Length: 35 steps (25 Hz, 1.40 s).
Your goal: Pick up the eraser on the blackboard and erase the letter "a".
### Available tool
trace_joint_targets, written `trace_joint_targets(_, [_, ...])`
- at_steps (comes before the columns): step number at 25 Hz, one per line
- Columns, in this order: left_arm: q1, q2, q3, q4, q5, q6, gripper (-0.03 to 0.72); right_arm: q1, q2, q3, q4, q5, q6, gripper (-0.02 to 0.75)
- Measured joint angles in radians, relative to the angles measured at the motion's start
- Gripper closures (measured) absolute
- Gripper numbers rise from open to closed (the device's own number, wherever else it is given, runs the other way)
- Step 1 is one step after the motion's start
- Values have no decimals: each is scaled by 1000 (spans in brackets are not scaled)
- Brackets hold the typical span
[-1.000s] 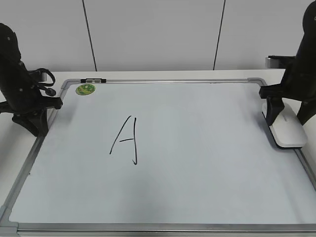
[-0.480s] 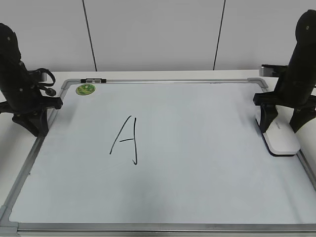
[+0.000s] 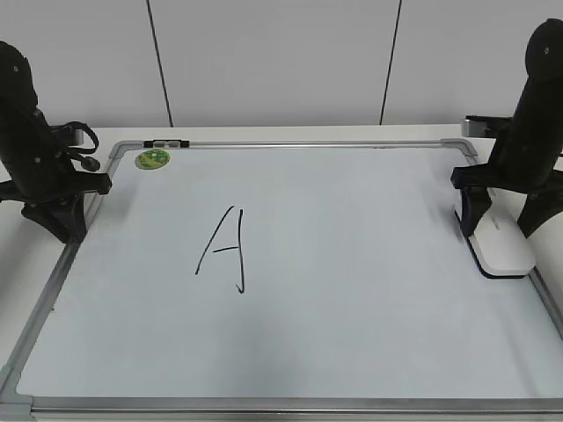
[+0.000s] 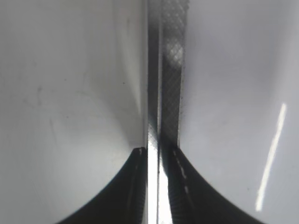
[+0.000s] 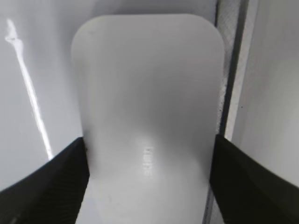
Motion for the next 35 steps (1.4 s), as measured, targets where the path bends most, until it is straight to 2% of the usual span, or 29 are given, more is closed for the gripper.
trace_joint_targets(1, [0,0,0,0,0,0,570,0,2,0,-2,0,0,115])
trace_joint_targets(3, [0,0,0,0,0,0,570,0,4,0,-2,0,0,82])
trace_joint_targets(9, [0,0,0,-2,0,0,564,0,4,-40,-2,0,0,66])
trace_joint_targets(12, [0,0,0,-2,0,0,522,0,4,-77,-2,0,2,66])
trace_joint_targets(14, [0,-6,0,-2,0,0,445,0,-2,-84,-2,0,4,67])
trace_joint_targets(19, [0,-51,-28,18,7,0,160,0,-32,-84,-2,0,8,67])
trace_joint_targets(22, [0,-89,-46,35,33,0,73,0,-58,-84,-2,0,9,68])
trace_joint_targets(26, [0,-144,-52,49,77,0,57,0,-113,-84,-2,0,13,69])
trace_joint_targets(35, [0,-224,-52,52,154,0,119,0,-307,-84,-2,6,28,97])
